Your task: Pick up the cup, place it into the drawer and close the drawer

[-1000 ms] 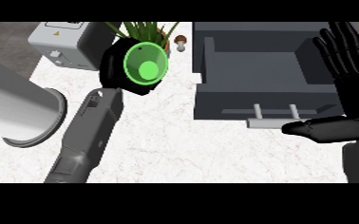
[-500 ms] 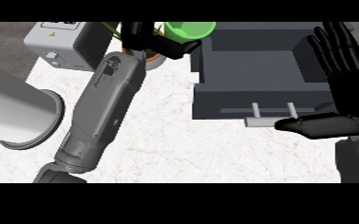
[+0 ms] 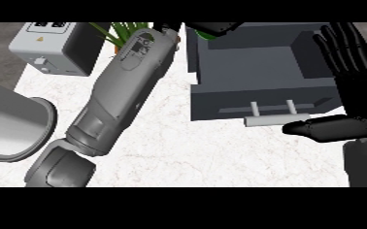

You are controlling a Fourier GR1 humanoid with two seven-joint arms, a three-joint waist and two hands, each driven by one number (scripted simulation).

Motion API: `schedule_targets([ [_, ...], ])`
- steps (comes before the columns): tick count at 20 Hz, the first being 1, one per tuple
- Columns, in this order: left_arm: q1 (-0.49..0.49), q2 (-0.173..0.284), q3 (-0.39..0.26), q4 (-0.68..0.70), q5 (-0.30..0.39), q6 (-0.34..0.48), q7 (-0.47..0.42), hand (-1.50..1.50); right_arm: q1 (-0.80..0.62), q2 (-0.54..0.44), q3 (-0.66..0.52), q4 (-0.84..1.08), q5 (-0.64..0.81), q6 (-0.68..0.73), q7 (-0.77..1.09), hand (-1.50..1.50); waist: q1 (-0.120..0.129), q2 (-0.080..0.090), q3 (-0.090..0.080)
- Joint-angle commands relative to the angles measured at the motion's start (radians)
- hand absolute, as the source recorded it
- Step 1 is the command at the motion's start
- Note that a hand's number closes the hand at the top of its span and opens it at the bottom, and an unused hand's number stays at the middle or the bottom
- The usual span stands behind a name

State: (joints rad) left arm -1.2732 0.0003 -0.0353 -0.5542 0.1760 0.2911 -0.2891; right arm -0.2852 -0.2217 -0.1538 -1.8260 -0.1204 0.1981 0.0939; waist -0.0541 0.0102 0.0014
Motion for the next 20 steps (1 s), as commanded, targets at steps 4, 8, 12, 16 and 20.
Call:
schedule_targets([
  [4, -0.096, 0.000, -0.115, 0.206, 0.068, 0.061, 0.036, 1.50, -0.023, -0.016, -0.006, 0.002, -0.039, 0.037, -0.005, -1.50, -0.058, 0.015, 0.001],
  [8, -0.111, 0.000, -0.187, 0.263, 0.087, -0.018, 0.114, 1.50, -0.027, 0.001, 0.015, 0.003, -0.028, 0.037, -0.028, -1.50, -0.080, 0.019, 0.001],
  [12, -0.057, 0.000, -0.259, 0.280, 0.102, -0.033, 0.090, 1.50, -0.070, 0.008, 0.032, 0.039, -0.027, 0.044, -0.034, -1.50, -0.118, 0.035, 0.002],
  [16, -0.036, 0.000, -0.304, 0.264, 0.127, -0.045, 0.071, -1.50, -0.099, 0.026, 0.066, 0.040, -0.021, 0.038, -0.009, -1.50, -0.141, 0.038, 0.001],
  [20, 0.012, 0.000, -0.277, 0.230, 0.210, -0.025, 0.005, -1.50, -0.135, 0.028, 0.080, 0.058, -0.098, 0.104, -0.012, -1.50, -0.163, 0.048, 0.000],
])
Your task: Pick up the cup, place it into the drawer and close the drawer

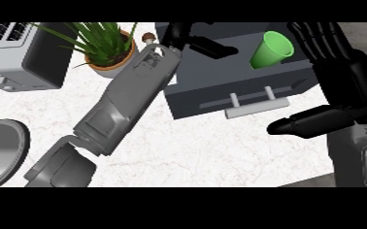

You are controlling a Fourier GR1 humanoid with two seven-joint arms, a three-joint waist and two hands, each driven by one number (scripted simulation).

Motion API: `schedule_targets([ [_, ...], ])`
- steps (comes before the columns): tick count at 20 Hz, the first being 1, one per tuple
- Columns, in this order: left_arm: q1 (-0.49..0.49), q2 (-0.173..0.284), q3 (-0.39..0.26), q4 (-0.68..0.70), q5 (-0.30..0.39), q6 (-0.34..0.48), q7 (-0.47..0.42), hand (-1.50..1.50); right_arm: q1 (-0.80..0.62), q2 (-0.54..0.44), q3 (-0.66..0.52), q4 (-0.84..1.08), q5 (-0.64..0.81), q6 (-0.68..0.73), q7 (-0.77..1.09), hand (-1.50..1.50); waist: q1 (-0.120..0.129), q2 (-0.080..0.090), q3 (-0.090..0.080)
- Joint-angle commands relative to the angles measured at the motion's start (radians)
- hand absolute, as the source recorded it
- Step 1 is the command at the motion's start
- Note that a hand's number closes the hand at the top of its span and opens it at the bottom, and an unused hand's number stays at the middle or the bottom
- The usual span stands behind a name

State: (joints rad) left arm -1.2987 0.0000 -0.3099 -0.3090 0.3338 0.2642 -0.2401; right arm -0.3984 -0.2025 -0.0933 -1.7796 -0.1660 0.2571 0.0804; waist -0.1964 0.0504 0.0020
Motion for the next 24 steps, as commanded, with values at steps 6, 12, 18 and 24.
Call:
schedule_targets([
  [6, 0.029, 0.000, 0.042, -0.101, 0.183, -0.048, -0.143, -1.50, -0.033, 0.001, 0.140, 0.002, -0.167, 0.224, 0.038, 1.50, -0.015, 0.002, -0.002],
  [12, 0.013, 0.000, 0.072, -0.099, 0.261, 0.032, -0.211, -1.50, 0.019, -0.140, 0.255, 0.005, -0.110, 0.396, 0.133, 1.50, 0.036, -0.018, -0.003],
  [18, 0.041, 0.000, 0.051, -0.065, 0.287, 0.045, -0.259, -1.50, 0.078, -0.213, 0.288, -0.068, 0.141, 0.364, 0.121, -1.50, 0.099, -0.035, -0.001],
  [24, 0.095, 0.000, 0.087, -0.079, 0.317, -0.007, -0.332, -1.50, 0.139, -0.164, 0.389, 0.100, 0.464, 0.208, 0.003, -1.50, 0.172, -0.035, -0.001],
])
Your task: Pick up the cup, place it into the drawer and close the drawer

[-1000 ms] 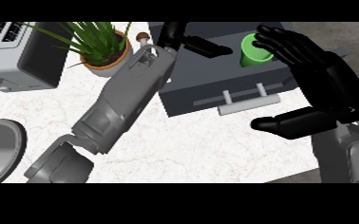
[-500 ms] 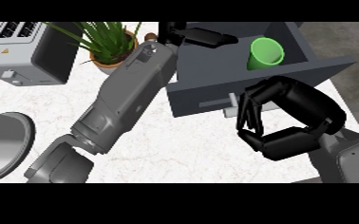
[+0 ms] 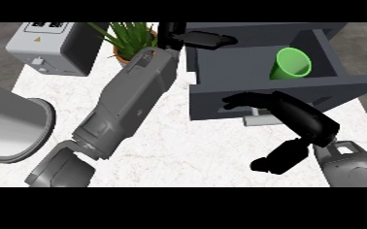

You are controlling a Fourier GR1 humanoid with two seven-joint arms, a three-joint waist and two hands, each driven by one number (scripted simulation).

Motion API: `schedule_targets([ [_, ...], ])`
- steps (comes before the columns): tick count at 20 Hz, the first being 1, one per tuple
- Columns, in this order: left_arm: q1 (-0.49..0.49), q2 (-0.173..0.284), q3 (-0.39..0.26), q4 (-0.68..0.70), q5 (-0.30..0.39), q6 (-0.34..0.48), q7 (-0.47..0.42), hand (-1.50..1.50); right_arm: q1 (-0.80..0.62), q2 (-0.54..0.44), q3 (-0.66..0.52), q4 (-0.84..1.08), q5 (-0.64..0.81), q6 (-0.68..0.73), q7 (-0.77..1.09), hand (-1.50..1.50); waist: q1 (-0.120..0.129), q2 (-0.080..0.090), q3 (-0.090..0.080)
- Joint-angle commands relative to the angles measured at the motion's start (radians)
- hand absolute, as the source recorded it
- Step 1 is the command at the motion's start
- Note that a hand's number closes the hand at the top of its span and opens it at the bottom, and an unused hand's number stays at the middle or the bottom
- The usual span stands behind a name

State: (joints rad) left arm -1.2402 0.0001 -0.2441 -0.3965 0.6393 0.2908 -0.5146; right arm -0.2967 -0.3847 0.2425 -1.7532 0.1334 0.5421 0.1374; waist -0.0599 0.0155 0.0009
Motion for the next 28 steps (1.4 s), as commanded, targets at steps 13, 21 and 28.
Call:
schedule_targets([
  [13, 0.206, 0.080, 0.016, -0.155, 0.026, -0.122, -0.050, -1.50, -0.240, 0.103, 0.082, 0.899, 0.412, -0.276, -0.371, 1.50, 0.139, 0.003, 0.002],
  [21, 0.308, 0.142, 0.005, -0.287, 0.042, -0.174, 0.008, -1.50, -0.456, 0.064, -0.112, 1.128, 0.336, -0.366, -0.516, 1.50, 0.199, 0.005, 0.004],
  [28, 0.331, 0.170, -0.007, -0.334, 0.042, -0.215, 0.036, -1.50, -0.614, -0.027, -0.224, 1.237, 0.289, -0.377, -0.497, 1.50, 0.235, 0.024, 0.005],
])
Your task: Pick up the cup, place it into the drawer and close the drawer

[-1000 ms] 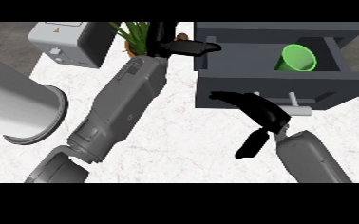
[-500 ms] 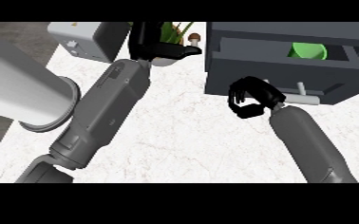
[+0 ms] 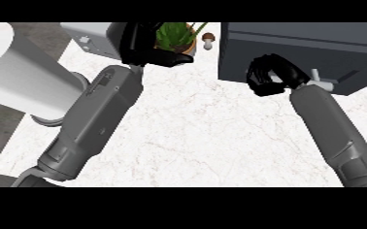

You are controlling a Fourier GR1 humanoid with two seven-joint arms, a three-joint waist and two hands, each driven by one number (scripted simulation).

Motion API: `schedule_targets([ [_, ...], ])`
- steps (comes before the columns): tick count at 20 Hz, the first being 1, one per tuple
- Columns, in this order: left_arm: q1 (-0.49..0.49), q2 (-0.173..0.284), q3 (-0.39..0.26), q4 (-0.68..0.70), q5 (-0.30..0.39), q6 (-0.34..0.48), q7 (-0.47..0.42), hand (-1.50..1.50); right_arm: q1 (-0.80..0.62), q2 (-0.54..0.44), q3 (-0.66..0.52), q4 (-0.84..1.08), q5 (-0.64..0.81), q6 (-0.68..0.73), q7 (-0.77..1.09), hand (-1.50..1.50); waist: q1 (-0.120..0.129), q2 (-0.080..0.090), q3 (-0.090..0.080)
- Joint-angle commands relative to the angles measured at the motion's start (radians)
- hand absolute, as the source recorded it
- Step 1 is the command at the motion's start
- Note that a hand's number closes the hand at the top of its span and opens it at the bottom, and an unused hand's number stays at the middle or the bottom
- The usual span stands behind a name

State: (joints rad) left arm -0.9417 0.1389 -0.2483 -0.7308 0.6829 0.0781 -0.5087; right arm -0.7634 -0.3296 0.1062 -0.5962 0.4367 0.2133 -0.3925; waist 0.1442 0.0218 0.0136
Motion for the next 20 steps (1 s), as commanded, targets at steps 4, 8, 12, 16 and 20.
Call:
schedule_targets([
  [4, 0.063, 0.051, -0.001, -0.023, 0.009, -0.030, 0.044, -1.50, -0.140, -0.104, -0.114, 0.084, -0.043, -0.035, 0.033, 1.50, 0.055, 0.024, -0.007],
  [8, 0.090, 0.051, -0.015, -0.039, -0.001, -0.043, 0.032, -1.50, -0.152, -0.109, -0.125, 0.066, -0.062, -0.021, 0.048, 1.50, 0.070, 0.027, -0.009],
  [12, 0.105, 0.047, -0.018, -0.051, 0.006, -0.065, 0.031, -1.50, -0.161, -0.155, -0.137, 0.033, -0.086, 0.039, 0.052, 1.50, 0.074, 0.032, -0.011],
  [16, 0.092, 0.053, -0.013, -0.073, 0.018, -0.079, 0.051, -1.50, -0.151, -0.150, -0.148, 0.009, -0.114, 0.061, 0.060, 1.50, 0.086, 0.034, -0.009],
  [20, 0.115, 0.062, -0.015, -0.086, 0.016, -0.088, 0.043, -1.50, -0.132, -0.178, -0.157, -0.012, -0.130, 0.092, 0.063, 1.50, 0.086, 0.030, -0.010],
])
